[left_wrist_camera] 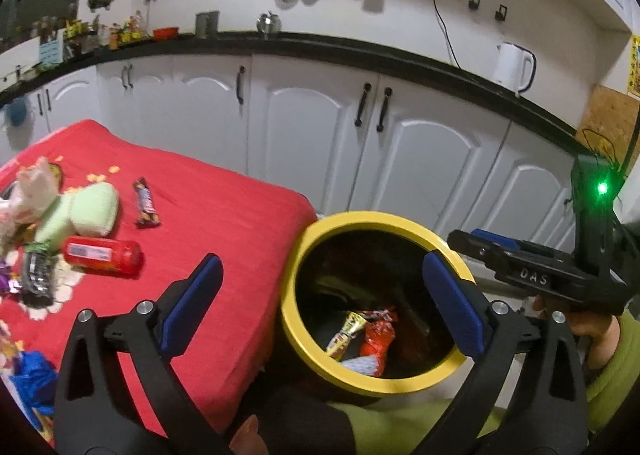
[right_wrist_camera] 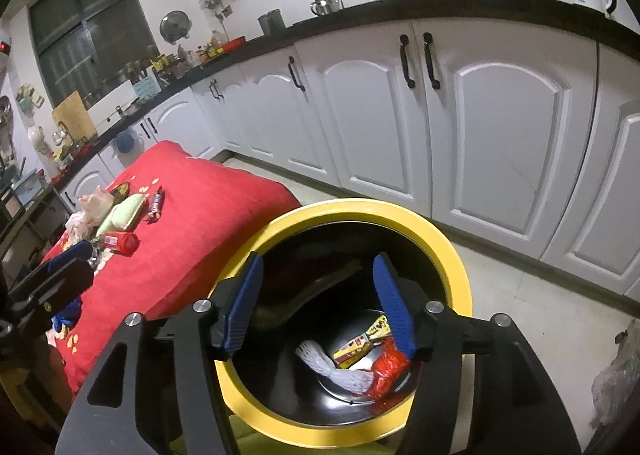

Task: Collect trash
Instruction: 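Move both tools back over the remaining items on the blanket, then grasp the red bottle with the right gripper while the left grasps the white plastic bag, then carry the red bottle and white plastic bag over the yellow bin with both tools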

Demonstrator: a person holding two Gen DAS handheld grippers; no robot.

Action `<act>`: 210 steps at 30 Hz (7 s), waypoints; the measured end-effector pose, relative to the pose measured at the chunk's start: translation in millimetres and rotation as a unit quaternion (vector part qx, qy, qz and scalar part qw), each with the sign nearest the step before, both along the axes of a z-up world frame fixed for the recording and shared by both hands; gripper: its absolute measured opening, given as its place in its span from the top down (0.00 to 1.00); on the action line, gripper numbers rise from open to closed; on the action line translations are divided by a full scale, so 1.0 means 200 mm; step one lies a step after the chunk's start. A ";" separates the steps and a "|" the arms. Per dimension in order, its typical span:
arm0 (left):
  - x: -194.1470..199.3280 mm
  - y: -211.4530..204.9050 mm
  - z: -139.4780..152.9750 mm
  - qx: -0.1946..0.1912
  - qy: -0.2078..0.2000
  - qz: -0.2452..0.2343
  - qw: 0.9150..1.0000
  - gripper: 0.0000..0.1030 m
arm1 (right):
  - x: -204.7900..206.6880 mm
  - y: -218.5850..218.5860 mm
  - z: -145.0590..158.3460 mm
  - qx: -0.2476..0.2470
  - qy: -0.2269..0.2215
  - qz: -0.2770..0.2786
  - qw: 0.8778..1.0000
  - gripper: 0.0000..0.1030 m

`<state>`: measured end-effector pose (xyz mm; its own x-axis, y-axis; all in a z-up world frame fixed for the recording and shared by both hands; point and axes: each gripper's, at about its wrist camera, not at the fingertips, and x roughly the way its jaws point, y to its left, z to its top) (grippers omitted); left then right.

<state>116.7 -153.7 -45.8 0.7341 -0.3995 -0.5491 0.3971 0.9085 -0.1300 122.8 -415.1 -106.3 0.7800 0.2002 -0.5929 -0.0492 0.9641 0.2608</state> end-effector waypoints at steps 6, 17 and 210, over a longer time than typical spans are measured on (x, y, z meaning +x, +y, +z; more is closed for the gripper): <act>-0.02 0.09 0.07 -0.006 -0.019 0.024 1.000 0.11 | -0.02 0.08 0.06 -0.005 -0.016 0.019 1.000 0.43; -0.06 0.28 0.17 -0.020 -0.047 0.066 0.996 0.11 | -0.06 0.27 0.19 -0.005 -0.053 0.073 0.996 0.36; 0.01 0.02 0.14 0.075 -0.070 0.021 0.995 0.86 | 0.07 0.13 0.14 0.016 -0.034 0.074 0.997 0.71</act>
<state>118.1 -150.4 -17.3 0.8219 -0.2887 -0.4911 0.3634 0.9296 0.0617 136.1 -389.4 -77.7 0.7788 0.3341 -0.5309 -0.2084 0.9361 0.2834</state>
